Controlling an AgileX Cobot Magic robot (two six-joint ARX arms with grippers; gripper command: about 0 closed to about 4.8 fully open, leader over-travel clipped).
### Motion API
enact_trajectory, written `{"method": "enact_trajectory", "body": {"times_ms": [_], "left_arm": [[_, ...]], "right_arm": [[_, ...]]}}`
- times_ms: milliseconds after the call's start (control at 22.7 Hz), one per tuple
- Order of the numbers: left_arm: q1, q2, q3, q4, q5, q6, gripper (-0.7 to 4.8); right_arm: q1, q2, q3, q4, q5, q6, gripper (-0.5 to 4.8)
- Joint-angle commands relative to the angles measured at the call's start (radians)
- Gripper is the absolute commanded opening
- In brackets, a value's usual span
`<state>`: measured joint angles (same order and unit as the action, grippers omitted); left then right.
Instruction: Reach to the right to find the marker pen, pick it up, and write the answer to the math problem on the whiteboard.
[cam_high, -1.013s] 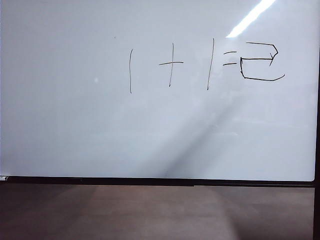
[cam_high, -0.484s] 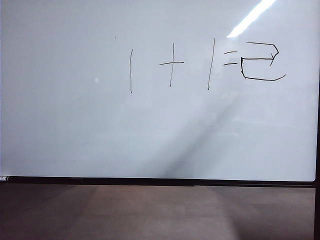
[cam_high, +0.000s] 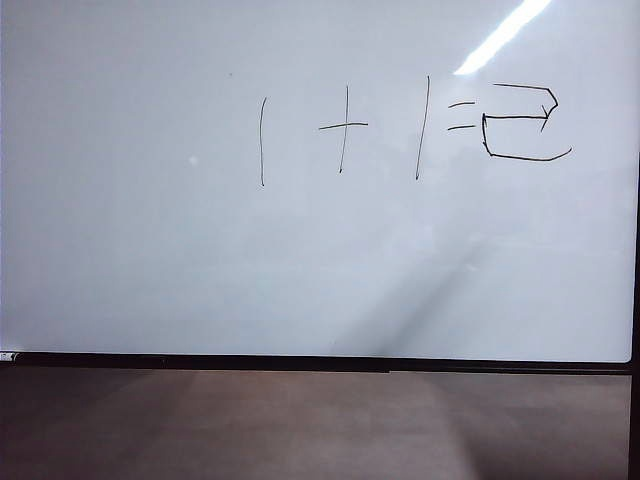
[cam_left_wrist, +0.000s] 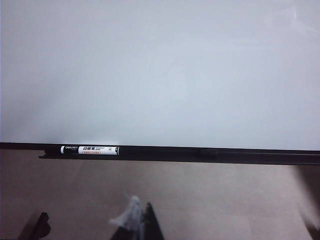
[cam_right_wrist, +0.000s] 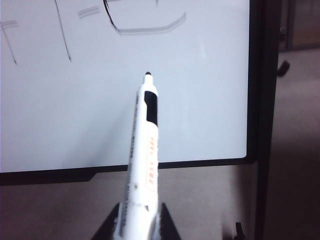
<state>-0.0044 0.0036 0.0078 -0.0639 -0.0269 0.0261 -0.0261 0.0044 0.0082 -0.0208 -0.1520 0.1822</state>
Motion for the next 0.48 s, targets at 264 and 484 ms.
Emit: {"method": "enact_trajectory", "body": {"times_ms": [264,484], "left_arm": [[-0.001,0.000,0.001,0.010,0.005,0.003,-0.04],[-0.001,0.000,0.001,0.010,0.005,0.003,-0.04]], "right_arm": [[0.024,-0.002,-0.004,-0.003,0.134,-0.059,-0.05],[0.055,-0.002,-0.004,0.000,0.134,-0.101,-0.05]]}}
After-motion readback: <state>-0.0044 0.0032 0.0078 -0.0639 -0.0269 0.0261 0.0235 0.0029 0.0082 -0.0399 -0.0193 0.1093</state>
